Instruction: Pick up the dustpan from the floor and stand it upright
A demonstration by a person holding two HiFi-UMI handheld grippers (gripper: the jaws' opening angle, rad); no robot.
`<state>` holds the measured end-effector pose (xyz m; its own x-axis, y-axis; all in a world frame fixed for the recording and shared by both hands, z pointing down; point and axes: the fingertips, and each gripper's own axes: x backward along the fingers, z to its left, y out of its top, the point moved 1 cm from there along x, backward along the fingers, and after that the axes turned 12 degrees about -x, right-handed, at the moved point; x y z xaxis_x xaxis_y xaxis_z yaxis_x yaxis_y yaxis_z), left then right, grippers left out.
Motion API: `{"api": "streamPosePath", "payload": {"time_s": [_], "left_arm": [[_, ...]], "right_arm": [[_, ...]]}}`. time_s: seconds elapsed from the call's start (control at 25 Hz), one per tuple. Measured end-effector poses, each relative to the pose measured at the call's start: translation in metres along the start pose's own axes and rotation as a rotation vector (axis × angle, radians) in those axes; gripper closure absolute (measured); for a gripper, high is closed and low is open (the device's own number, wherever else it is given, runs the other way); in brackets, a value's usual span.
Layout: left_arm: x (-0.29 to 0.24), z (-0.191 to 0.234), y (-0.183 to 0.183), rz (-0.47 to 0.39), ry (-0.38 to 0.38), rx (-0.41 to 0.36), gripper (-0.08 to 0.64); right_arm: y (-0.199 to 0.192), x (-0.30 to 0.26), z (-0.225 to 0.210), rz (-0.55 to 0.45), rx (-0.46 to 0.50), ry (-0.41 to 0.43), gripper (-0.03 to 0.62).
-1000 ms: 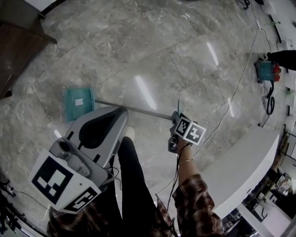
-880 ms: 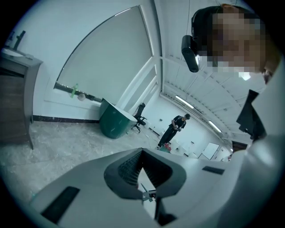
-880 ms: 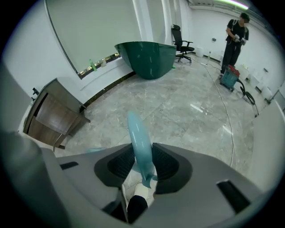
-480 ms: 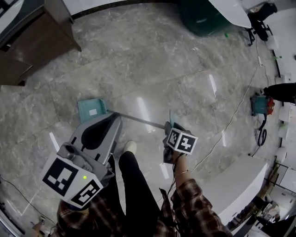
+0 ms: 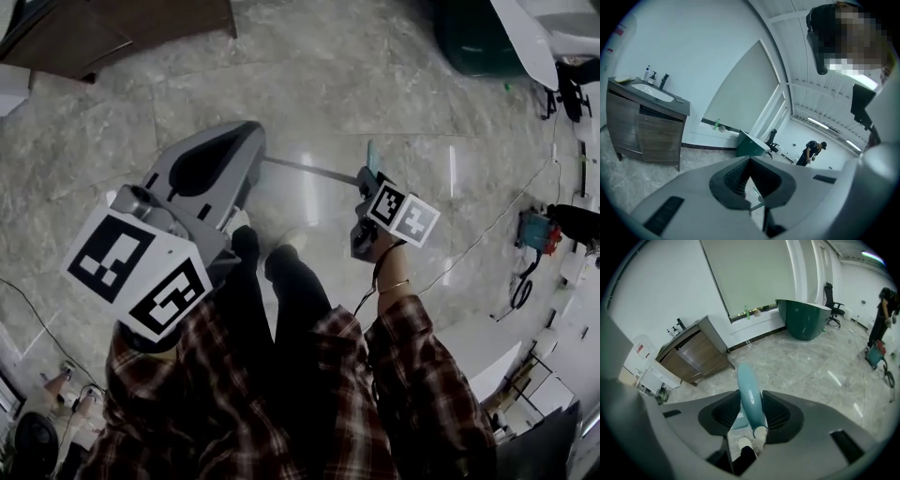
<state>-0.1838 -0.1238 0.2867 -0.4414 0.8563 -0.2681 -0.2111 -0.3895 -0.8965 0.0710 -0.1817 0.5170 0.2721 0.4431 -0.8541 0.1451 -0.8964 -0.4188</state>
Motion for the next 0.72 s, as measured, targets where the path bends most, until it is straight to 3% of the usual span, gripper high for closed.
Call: {"api": "streamPosePath", "payload": {"time_s": [0.28,0.44,0.56,0.72], "left_arm": [[0.058,0.047,0.019,-0.064,0.105,0.015,0.560],[0.076,0.056,0.030,-0.103,0.164,0.040,0.560],[0.086,0.051,0.044,-0.134,0.220,0.041,0.560],[0.097,0.041,0.049,-0.152,0.255,0.050,0.560]], "right_arm": [[-0.012,-0.013,0.096,0.016,0.093,0.072,0.444],[-0.032,-0.015,0.132,0.103,0.153,0.131,0.443],[-0.043,-0.020,0.150,0.152,0.130,0.199,0.445],[-0.049,-0.023,0.156,0.197,0.127,0.228,0.445]]}}
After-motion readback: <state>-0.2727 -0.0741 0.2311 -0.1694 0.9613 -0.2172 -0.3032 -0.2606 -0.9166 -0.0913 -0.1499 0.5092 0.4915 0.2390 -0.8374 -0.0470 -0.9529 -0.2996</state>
